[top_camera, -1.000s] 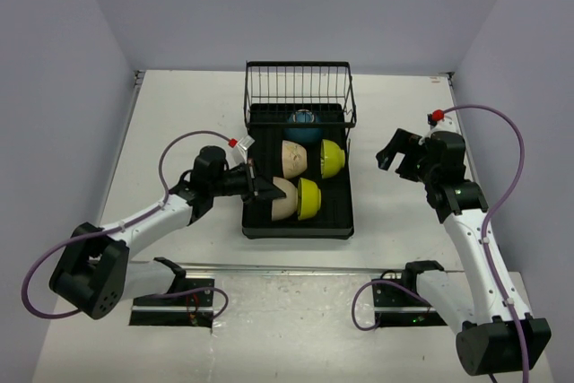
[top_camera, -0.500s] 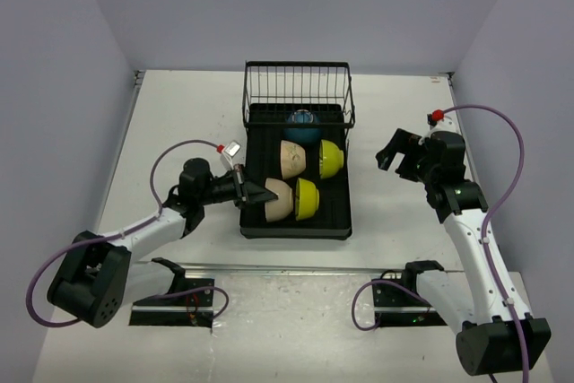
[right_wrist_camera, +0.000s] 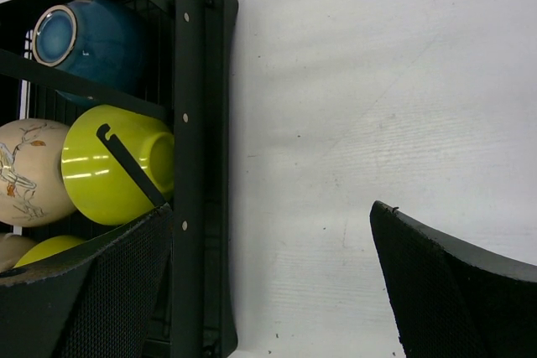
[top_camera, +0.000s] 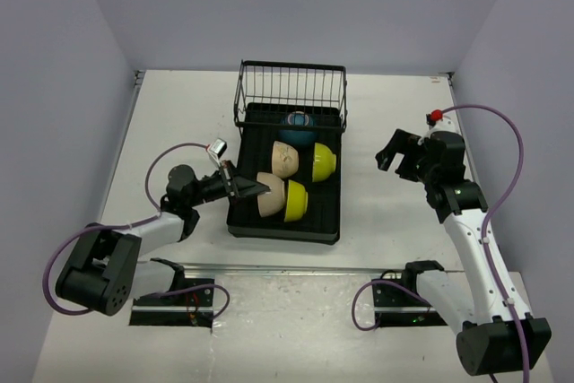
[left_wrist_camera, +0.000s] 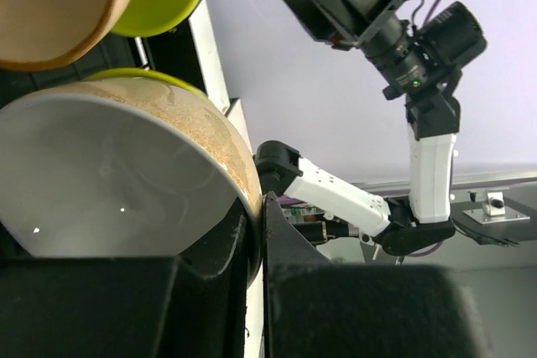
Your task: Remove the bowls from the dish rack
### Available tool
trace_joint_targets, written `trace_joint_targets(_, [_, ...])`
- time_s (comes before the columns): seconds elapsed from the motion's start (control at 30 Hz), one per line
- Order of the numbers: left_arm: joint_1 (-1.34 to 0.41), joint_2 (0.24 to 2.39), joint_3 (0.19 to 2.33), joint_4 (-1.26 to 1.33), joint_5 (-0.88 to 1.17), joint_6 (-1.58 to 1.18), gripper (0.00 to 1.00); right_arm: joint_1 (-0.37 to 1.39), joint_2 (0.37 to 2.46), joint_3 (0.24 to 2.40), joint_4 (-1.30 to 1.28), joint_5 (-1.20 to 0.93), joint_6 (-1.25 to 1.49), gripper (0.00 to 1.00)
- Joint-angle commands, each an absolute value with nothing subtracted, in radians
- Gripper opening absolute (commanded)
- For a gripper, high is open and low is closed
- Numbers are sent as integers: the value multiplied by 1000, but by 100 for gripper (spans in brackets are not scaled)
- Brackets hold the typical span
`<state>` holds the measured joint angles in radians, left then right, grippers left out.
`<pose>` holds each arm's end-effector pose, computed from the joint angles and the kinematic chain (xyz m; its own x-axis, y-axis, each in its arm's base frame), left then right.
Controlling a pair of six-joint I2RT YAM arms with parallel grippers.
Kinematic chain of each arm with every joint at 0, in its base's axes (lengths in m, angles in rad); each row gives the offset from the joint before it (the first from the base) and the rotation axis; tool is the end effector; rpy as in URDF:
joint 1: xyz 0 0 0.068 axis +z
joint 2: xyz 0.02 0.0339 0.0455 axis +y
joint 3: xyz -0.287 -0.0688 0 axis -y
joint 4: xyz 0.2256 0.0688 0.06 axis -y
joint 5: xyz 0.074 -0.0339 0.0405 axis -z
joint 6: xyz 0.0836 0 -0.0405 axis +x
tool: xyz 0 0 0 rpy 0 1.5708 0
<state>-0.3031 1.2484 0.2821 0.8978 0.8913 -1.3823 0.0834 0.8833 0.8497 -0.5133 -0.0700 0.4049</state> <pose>0.2029 -0.1316 0.2255 -0.9241 -0.3578 -0.1346 0.1098 0.0890 -0.9900 0.1986 0.0225 0.3058 -0.5325 0.3498 -0.7707 0.0730 0.9262 0.3699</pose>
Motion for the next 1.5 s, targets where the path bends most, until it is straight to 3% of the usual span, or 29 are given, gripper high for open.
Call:
trace_joint_targets(0.0, [-293,1255,308,1157,928,-1463,0,91,882,882,-512,-80,385,99])
trace_joint_targets(0.5, [-264,1235,302,1267,910,-1572,0,109,900,819,-468,-190,400,99])
trace_joint_targets(0.83, [-135,1085,373,1071,971,-1522,0,130,928,831,-479,-204,406,99])
trace_joint_targets(0.93, [-77,1037,380,938,989,-1465,0,133,933,845,-483,-199,408,99])
trace_joint_targets(1.13, [-14,928,550,237,905,-1050,0,143,956,871,-489,-206,413,99])
trace_joint_targets(1.47, [93,971,820,-210,638,-733,0,152,962,870,-488,-209,414,99])
